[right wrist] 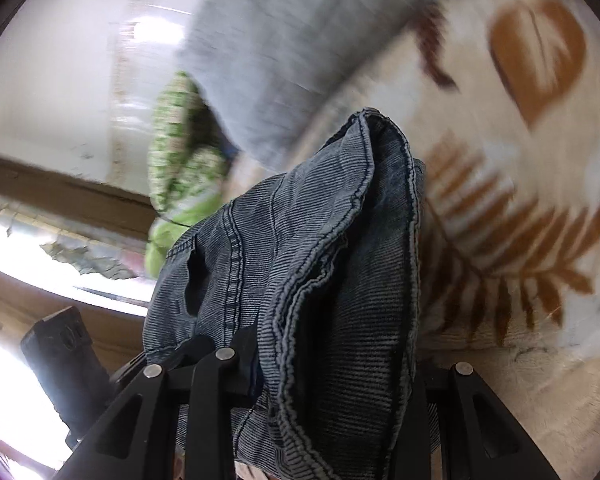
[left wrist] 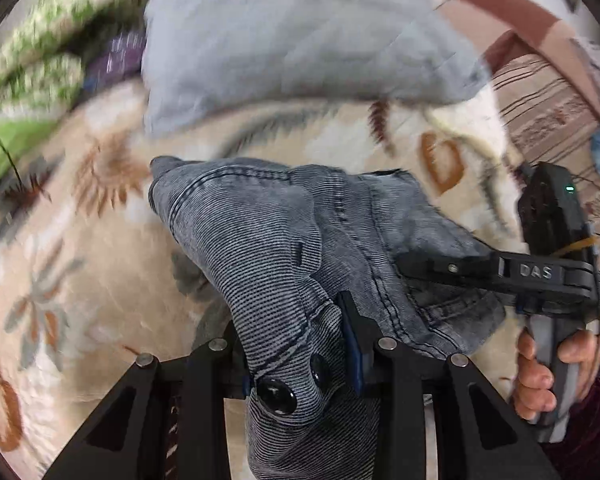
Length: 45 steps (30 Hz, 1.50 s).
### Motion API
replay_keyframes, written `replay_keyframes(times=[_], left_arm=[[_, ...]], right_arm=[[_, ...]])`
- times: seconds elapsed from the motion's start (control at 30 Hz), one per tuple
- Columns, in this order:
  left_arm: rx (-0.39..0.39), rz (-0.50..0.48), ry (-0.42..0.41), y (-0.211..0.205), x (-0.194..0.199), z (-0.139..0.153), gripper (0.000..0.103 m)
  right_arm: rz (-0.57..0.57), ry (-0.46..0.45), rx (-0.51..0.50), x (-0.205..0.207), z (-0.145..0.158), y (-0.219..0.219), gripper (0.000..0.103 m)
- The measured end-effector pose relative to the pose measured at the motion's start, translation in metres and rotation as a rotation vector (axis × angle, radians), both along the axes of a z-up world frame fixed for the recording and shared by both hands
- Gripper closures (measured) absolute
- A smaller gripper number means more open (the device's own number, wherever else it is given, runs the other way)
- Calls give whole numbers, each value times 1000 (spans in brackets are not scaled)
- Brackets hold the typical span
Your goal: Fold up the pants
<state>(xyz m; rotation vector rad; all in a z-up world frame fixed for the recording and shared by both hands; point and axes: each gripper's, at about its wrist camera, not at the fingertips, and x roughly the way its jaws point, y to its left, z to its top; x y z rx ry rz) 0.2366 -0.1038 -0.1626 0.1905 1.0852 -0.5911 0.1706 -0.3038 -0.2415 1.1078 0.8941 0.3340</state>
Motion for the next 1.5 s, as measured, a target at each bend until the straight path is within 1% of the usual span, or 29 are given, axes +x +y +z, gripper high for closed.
replay_keyframes(times=[0.03,0.1,0.13,0.17,0.23,0.27,0.33,0.4,0.43,0.5,0.53,0.57,0.6,0.63,0.67,0.73,0.8,0.87,0.93,0.97,1.03,1.13,1.2,1.27,1.37,1.4,1.5], left_arm=[[13,18,7,3,5,-12,59],[11,45,11,9,8,-20,40],[2,67,14,14,10,-20,36],[-10,80,19,18,10,-18,34],[-26,93,27,25,5,-9,34],[-30,97,16,29,2,-2,34],[-44,100,-28,39,-8,14,34],[-63,91,-64,44,-19,31,34],[-64,85,-92,47,-25,40,34],[-59,79,-120,49,-31,51,34],[-59,73,-124,49,-35,55,34],[-57,68,-122,50,-38,57,33],[-54,59,-118,50,-44,56,33],[-52,47,-116,50,-47,54,33],[-44,38,-117,48,-49,50,33],[-9,40,-121,46,-55,38,33],[0,48,-87,45,-56,22,33],[18,56,-76,43,-56,10,33],[41,63,-75,41,-52,-1,33],[40,65,-67,41,-51,-5,31],[41,61,-58,40,-49,-13,30],[60,55,-58,36,-49,-28,27],[56,64,-57,35,-48,-36,23],[40,85,-39,38,-45,-38,20],[8,129,-13,44,-46,-32,20],[-6,150,-7,47,-49,-29,20],[-64,208,-15,61,-64,-9,20]], right_arm=[[9,42,-20,4,-9,5,65],[5,45,-32,7,-12,7,59],[-6,37,-44,5,-9,7,51],[-9,36,-60,2,-5,5,48],[-36,18,-95,-8,2,-1,46],[-63,6,-116,-15,6,-6,46],[-129,-32,-151,-33,14,-17,46],[-184,-87,-194,-47,29,-26,46],[-196,-111,-217,-52,35,-28,46],[-204,-169,-281,-64,50,-24,46],[-193,-196,-313,-68,59,-18,48],[-175,-215,-324,-70,65,-12,50],[-144,-237,-324,-72,71,-5,61],[-115,-246,-325,-75,74,0,68],[-94,-248,-333,-74,77,6,68],[-59,-247,-366,-71,79,19,73],[-26,-231,-374,-68,77,31,74],[-10,-203,-394,-63,72,38,74],[6,-163,-402,-55,63,42,74],[16,-140,-396,-52,57,42,74],[30,-95,-400,-49,45,44,74],[61,-40,-436,-42,32,49,75],[78,-10,-455,-37,21,54,75],[77,-13,-482,-36,16,58,75],[52,-26,-452,-41,18,54,76],[38,-39,-446,-46,20,53,76],[-9,-113,-493,-70,43,53,73]])
